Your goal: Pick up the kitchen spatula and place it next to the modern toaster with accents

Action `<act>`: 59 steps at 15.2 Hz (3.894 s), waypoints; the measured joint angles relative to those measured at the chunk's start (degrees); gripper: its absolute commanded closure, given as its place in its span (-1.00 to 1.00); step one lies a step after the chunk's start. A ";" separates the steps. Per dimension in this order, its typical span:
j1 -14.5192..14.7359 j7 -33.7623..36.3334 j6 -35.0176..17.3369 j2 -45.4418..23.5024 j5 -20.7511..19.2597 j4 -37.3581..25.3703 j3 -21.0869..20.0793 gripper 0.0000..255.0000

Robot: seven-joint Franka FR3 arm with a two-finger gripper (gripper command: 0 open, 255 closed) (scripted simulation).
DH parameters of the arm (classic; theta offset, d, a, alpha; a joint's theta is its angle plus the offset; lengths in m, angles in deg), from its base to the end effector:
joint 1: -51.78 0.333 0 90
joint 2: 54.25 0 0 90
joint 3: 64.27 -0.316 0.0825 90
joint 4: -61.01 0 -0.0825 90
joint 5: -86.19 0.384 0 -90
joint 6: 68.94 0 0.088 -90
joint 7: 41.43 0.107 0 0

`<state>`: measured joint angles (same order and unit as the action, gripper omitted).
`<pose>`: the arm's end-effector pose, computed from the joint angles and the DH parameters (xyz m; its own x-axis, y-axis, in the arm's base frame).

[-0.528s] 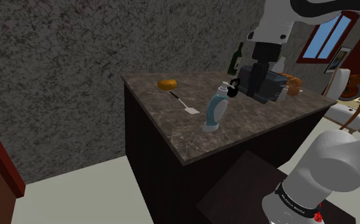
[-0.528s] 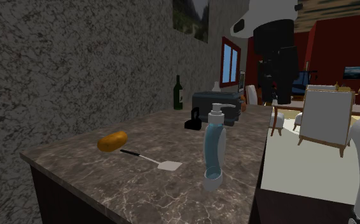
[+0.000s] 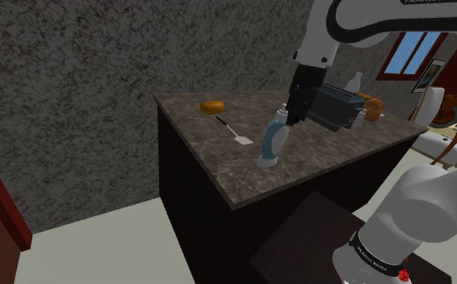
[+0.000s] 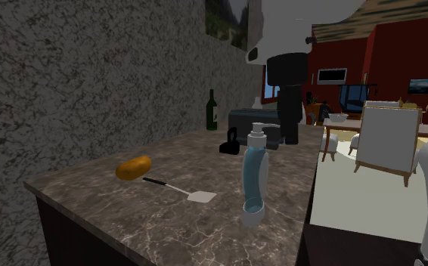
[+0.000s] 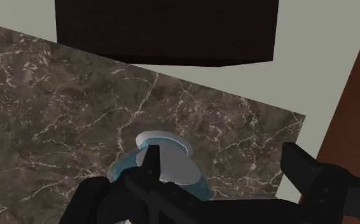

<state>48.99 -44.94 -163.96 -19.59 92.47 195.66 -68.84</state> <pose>0.3591 0.0263 0.5396 0.9944 0.0644 -0.0841 0.0588 -0.9960 -0.0678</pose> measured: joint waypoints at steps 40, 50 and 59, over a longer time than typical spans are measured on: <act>-5.51 13.82 -32.55 -59.53 -8.51 -35.65 1.72 -1.00; -5.51 13.81 -32.61 -59.52 -8.51 -35.63 1.72 1.00; -5.49 13.77 -29.23 -57.83 -8.37 -37.28 1.63 1.00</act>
<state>43.50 -31.17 -193.19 -77.42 84.10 158.37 -67.21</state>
